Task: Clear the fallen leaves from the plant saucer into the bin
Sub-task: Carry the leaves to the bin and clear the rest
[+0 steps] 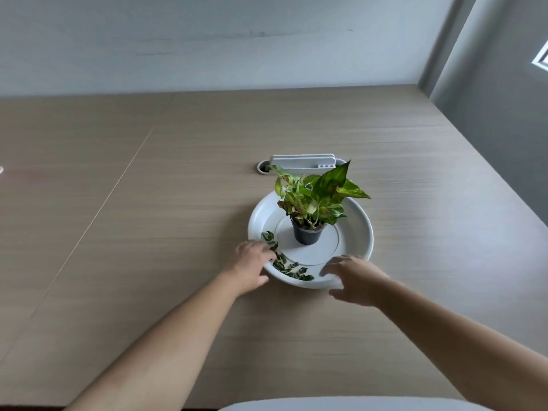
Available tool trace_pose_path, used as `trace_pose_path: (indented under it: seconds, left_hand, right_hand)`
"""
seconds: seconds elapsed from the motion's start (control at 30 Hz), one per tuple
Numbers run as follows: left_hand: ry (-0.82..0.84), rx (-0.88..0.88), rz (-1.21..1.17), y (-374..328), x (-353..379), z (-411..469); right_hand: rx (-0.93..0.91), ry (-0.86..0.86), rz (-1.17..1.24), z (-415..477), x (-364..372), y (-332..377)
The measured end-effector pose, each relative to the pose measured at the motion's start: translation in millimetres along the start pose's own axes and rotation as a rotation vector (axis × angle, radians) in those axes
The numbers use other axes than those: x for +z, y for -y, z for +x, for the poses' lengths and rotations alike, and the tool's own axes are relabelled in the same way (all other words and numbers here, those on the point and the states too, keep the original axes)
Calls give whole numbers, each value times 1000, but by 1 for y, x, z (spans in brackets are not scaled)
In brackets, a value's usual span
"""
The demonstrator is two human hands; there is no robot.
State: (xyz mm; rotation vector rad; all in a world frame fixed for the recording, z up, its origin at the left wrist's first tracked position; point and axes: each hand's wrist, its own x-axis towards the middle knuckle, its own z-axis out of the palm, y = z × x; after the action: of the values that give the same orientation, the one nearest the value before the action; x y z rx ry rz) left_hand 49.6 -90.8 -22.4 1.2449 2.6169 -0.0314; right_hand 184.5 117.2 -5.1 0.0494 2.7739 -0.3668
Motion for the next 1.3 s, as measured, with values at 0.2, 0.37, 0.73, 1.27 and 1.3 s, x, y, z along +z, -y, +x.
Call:
trace_pose_path:
  seconds: [0.2,0.37,0.73,1.27,1.3]
  left_hand:
    - [13,-40,-50,-2,-6,9]
    - [0,26,-179,-39,11,3]
    - [131,-110,-258,-55,-6,39]
    - [97,-174,-442,-63,12,52]
    - [100,-184,-468,-62,12,52]
  right_hand:
    - [22,64,14,8,6,0]
    - [150,-20,-36,-1,-8,-48]
    - [164,-22,122,36,-6,-7]
    - [150,9,209,65,17,-7]
    - [150,16,217,65,18,-8]
